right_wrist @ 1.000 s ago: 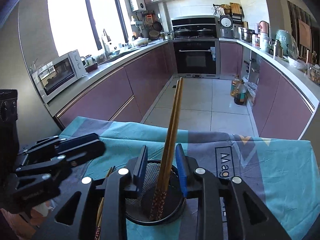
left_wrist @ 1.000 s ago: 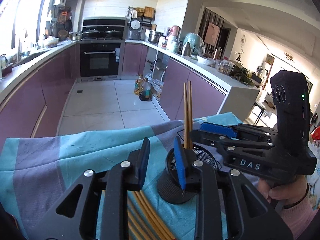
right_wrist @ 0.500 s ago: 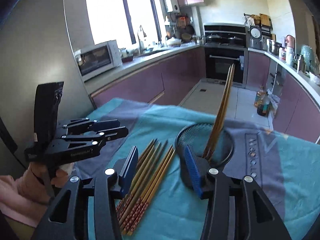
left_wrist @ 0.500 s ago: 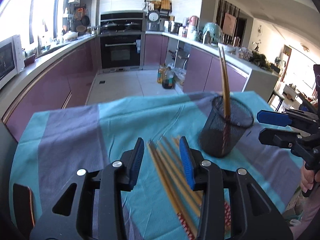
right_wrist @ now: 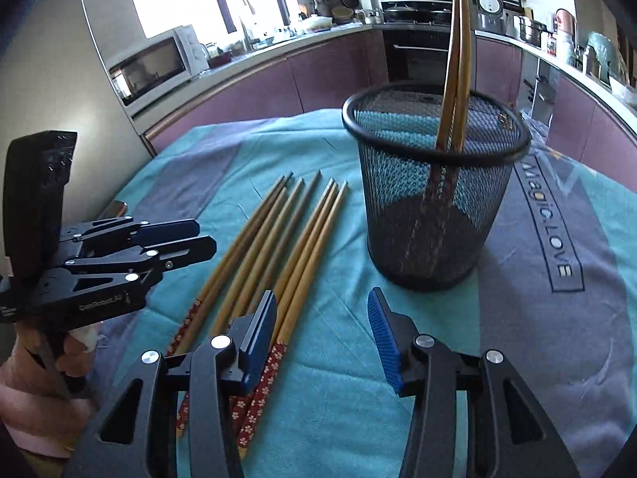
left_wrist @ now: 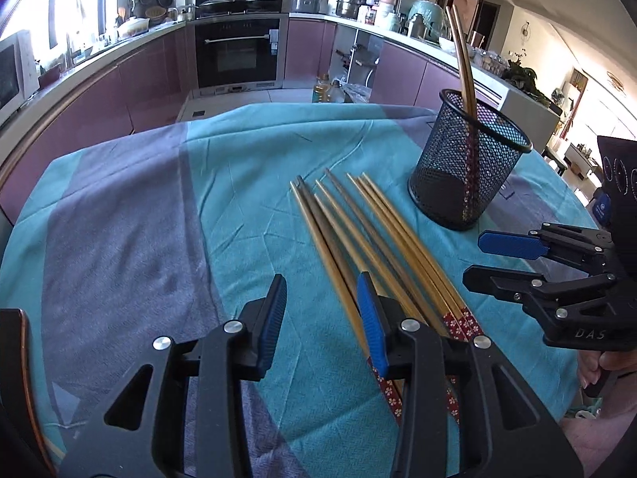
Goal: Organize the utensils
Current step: 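Close the left tool on a chopstick while the right tool grasps another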
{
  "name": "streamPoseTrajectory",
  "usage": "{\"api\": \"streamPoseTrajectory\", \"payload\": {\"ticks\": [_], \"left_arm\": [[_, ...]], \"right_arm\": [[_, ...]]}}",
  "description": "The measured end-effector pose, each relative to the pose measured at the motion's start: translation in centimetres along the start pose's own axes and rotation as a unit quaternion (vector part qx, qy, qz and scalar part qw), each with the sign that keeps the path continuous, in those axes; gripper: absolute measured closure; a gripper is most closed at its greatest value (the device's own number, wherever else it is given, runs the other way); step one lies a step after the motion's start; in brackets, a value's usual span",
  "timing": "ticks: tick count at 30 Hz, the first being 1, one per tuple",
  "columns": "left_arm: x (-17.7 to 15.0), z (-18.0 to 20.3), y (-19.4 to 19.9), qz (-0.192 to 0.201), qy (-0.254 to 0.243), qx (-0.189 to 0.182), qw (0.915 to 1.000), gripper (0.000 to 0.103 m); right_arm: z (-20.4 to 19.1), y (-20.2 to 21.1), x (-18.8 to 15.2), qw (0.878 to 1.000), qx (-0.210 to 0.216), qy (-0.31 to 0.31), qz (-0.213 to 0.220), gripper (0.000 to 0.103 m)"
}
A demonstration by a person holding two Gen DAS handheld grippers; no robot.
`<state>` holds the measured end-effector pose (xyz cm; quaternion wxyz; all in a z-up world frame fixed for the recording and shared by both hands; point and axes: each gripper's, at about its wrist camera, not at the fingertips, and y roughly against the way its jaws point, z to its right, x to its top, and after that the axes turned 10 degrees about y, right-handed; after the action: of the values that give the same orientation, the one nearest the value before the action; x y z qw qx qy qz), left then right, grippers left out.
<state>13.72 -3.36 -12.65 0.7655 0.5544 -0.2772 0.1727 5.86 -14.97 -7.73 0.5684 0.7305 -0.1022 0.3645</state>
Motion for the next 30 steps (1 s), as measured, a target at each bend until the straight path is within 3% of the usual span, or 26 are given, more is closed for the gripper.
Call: {"api": "streamPoseTrajectory", "payload": {"ticks": [30], "left_arm": [[0.2,0.0,-1.7,-0.029,0.006,0.007,0.9995,0.065]], "right_arm": [[-1.1,-2.1,0.0,0.999,-0.034,0.005,-0.016,0.06]]}}
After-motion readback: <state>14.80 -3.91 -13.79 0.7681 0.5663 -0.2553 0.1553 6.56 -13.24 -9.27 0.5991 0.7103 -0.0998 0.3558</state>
